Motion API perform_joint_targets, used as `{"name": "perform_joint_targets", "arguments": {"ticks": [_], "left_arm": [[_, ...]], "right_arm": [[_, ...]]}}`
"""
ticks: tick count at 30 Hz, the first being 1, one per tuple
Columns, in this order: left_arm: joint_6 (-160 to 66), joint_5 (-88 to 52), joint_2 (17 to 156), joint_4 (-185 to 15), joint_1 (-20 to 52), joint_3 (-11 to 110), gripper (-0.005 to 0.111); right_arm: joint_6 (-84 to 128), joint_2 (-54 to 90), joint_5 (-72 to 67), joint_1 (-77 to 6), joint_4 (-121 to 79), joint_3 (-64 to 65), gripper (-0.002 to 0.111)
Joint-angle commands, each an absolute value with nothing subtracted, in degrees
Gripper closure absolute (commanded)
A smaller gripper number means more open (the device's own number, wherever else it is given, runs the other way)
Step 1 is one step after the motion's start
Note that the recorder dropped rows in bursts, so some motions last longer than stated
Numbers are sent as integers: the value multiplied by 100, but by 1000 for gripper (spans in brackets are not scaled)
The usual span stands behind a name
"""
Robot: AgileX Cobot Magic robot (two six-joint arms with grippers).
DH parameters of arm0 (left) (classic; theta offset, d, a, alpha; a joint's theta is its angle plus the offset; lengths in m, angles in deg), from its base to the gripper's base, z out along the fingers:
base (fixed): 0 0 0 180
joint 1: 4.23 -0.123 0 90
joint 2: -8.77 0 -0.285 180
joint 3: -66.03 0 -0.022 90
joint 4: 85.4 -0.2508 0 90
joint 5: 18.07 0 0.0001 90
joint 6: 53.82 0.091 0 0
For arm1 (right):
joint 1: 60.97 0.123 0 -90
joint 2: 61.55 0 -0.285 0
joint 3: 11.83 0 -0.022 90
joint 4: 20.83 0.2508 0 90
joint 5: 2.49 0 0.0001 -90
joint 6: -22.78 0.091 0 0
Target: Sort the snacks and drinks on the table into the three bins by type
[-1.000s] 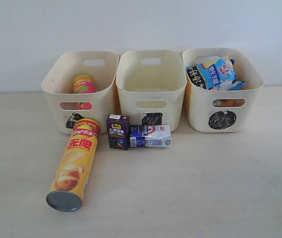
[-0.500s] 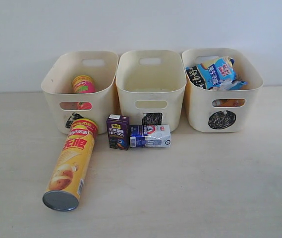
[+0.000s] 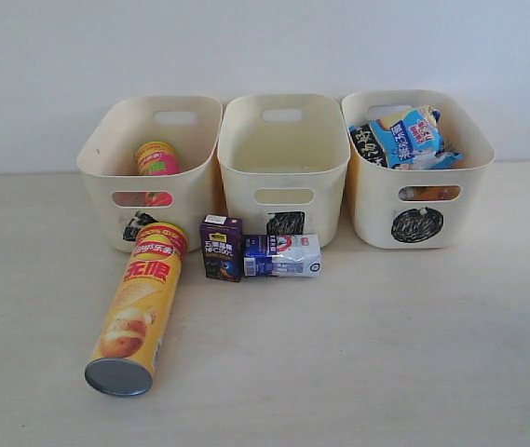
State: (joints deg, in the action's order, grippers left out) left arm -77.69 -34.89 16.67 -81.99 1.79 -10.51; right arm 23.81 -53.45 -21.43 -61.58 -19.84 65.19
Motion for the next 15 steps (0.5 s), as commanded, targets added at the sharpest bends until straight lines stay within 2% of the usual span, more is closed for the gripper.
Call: {"name": "perform_joint_targets", "arguments": {"ticks": [1, 10, 15], "left_arm": [[-7994, -3654, 1980, -8397, 161, -463, 103], [-7600, -2837, 4149, -8773, 161, 1439, 103], [-7600, -1924, 5460, -9476, 161, 2444, 103]], "right_arm": [[2393, -5376, -2090, -6209, -2018, 6539, 108], [2393, -5376, -2099, -6209, -2018, 6539, 108], [2393, -5376, -2099, -6209, -2018, 6539, 108]]}}
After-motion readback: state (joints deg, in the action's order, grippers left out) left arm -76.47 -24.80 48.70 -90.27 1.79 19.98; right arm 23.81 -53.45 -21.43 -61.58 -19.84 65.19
